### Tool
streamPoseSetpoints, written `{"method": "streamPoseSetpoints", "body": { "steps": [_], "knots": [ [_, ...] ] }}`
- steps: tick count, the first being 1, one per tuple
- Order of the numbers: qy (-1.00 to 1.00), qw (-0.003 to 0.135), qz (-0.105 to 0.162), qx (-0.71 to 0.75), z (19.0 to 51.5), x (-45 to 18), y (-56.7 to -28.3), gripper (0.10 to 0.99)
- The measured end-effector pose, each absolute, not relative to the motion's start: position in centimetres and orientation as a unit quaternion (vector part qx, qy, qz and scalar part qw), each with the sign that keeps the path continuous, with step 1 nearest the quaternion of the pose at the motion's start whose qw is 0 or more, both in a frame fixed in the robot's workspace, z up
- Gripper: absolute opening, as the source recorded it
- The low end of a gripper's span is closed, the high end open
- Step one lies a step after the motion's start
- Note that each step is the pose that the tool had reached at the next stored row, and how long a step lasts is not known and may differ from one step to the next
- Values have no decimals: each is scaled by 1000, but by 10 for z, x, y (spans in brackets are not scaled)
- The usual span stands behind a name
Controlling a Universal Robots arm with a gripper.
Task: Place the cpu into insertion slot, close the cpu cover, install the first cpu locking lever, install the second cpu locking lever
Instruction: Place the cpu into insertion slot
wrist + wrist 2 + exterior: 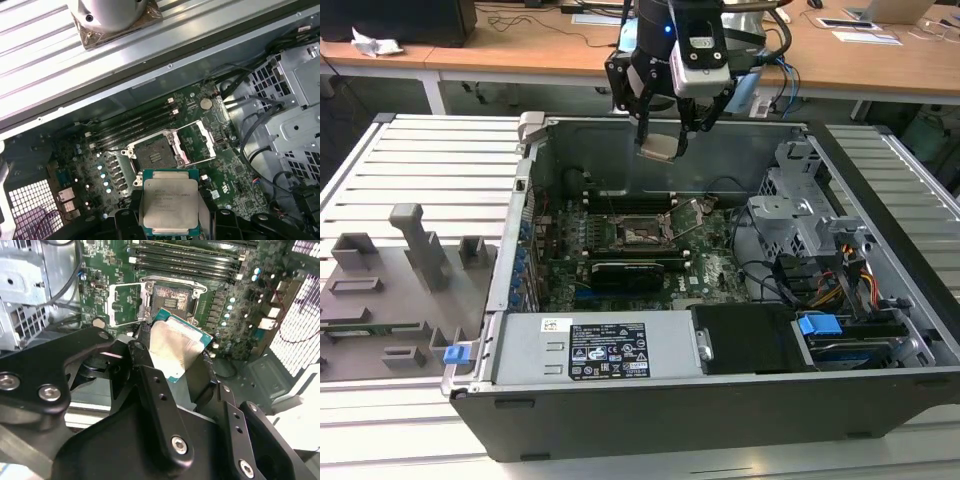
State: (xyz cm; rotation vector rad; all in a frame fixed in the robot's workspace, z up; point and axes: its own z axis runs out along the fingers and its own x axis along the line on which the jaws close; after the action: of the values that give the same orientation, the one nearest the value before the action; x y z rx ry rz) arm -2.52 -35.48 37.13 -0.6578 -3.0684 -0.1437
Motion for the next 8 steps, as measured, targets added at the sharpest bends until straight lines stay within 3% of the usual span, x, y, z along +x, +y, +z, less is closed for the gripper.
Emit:
{"method": "streamPoseSetpoints", "body": {
  "steps": [8],
  "knots": [
    [-964,-2,-46,-262,369,-25,-355,525]
  ]
}}
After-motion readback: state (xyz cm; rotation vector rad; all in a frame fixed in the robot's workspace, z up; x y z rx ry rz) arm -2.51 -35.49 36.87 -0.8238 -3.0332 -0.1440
